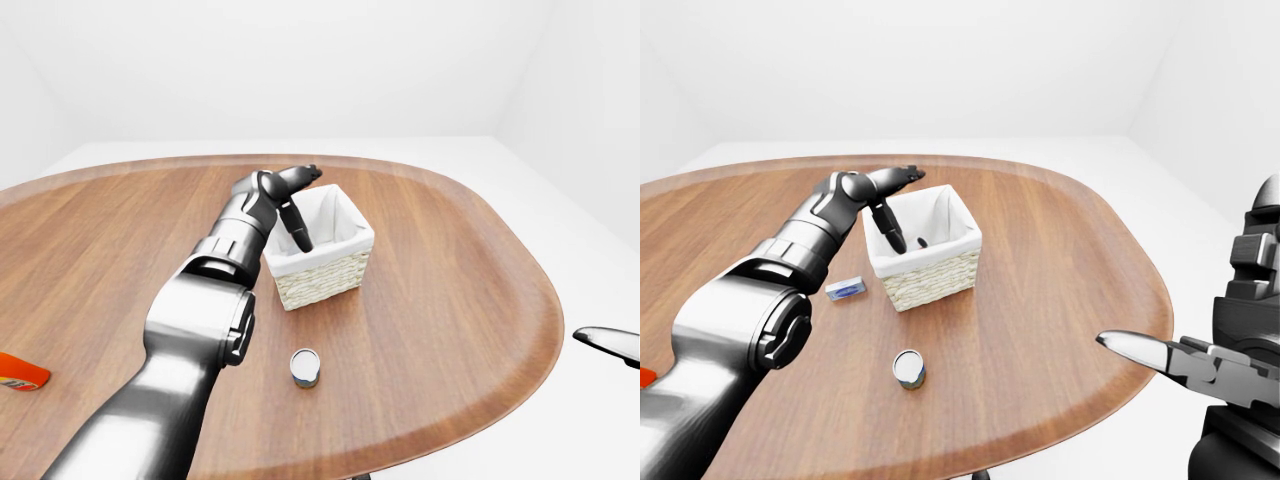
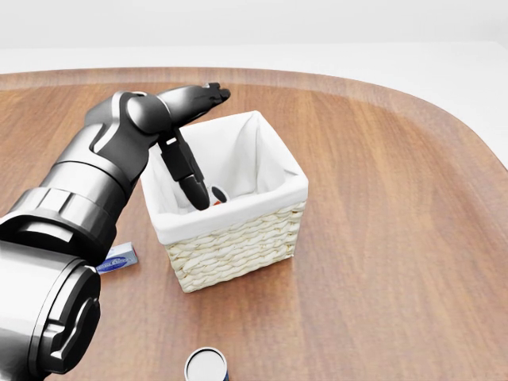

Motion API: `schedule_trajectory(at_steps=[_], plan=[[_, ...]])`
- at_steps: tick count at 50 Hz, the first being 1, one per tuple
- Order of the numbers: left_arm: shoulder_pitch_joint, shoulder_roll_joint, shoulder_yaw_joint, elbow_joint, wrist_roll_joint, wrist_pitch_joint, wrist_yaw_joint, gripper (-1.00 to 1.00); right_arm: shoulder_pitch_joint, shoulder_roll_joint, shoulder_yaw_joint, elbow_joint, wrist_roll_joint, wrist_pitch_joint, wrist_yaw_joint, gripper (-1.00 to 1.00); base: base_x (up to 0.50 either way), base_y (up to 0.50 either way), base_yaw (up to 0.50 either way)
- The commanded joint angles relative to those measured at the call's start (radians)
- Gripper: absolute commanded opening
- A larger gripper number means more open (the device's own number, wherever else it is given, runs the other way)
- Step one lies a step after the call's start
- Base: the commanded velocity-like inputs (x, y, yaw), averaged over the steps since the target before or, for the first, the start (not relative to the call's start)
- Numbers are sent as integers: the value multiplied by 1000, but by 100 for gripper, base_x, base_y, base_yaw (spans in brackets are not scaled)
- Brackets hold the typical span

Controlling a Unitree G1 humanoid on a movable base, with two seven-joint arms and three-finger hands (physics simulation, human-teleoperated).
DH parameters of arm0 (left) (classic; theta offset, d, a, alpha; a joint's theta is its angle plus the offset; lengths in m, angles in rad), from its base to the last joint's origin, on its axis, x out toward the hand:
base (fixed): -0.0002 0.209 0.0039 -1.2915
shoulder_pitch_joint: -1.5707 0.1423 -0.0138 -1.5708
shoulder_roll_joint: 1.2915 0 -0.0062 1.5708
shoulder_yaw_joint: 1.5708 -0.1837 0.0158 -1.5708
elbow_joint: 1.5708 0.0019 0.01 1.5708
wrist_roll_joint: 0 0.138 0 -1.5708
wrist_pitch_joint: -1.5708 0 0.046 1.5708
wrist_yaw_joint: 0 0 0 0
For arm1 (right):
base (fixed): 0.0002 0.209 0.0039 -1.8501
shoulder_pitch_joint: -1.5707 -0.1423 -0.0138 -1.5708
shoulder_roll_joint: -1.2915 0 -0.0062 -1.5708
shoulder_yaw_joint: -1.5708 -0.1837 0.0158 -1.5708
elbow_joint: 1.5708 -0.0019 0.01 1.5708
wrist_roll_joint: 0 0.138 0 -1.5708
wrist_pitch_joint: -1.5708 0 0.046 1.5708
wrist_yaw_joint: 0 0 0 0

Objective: Pick up the tomato sauce, and put it in the basket.

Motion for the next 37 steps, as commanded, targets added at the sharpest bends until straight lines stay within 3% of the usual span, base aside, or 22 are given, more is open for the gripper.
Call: schedule_trajectory(at_steps=[1, 37], plan=[[5, 2, 1, -2, 1, 0, -8, 100, 0, -3, 0, 0, 2, -1, -2, 100, 0, 0, 0], [23, 6, 2, 0, 9, 0, 1, 100, 0, -8, 0, 0, 5, 0, -7, 100, 0, 0, 0]])
